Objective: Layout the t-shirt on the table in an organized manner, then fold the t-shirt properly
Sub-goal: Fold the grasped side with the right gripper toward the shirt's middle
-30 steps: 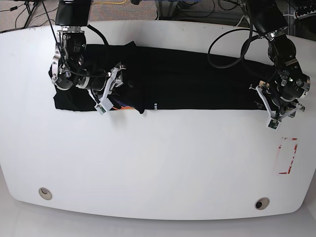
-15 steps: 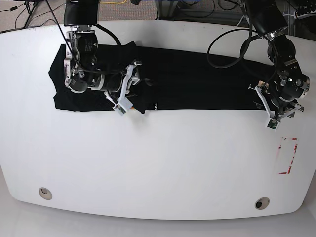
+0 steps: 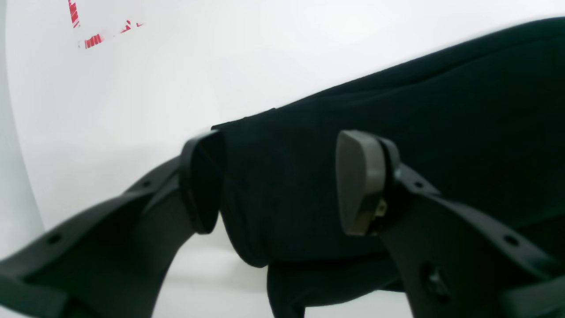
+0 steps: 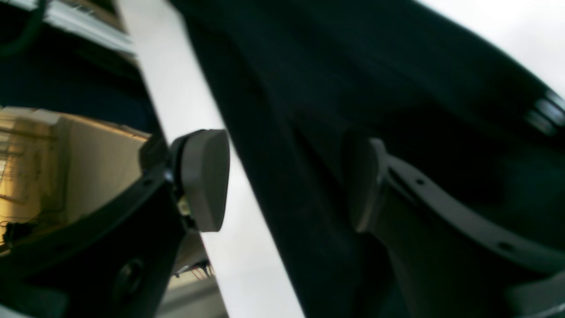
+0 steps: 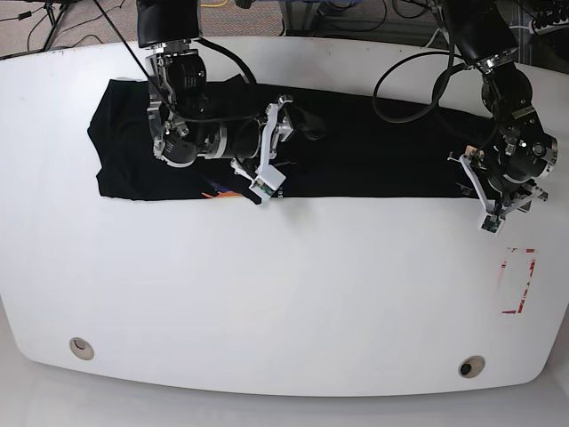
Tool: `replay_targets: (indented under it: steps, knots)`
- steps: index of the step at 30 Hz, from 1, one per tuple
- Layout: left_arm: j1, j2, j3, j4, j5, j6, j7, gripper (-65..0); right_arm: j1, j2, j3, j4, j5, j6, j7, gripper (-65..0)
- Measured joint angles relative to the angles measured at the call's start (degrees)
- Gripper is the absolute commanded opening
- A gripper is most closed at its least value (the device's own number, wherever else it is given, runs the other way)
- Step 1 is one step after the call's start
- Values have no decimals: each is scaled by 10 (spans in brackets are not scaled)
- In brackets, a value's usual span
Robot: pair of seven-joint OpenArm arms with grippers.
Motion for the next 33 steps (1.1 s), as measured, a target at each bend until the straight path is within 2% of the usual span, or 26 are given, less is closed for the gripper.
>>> replay_targets:
  steps: [3, 8, 12, 16, 20, 23, 30, 33]
  knots:
    - [0, 0, 0, 0, 0, 0, 0, -278, 4, 12, 12, 18, 1, 1, -7, -277]
    - [0, -1, 0, 1, 0, 0, 0, -278, 23, 68, 51, 58, -3, 0, -6, -281]
    - [-3, -1, 1, 2, -5, 0, 0, -278, 28, 92, 82, 82, -3, 0, -5, -333]
    - [-5, -3, 0, 2, -2, 0, 0, -278, 27, 92, 103, 82, -2, 0, 0, -472]
    - [-8, -2, 0, 2, -2, 0, 0, -278, 27, 90, 95, 54, -2, 0, 4, -596]
    - [-9, 0, 0, 2, -2, 0, 0, -278, 26, 77, 79, 22, -16, 0, 20, -607]
    - [-8, 0, 0, 2, -2, 0, 0, -278, 29, 59, 22, -49, -76, -2, 132, -607]
    - [-7, 1, 1, 2, -2, 0, 0, -278, 36, 53, 1, -97, -114, -5, 162, -607]
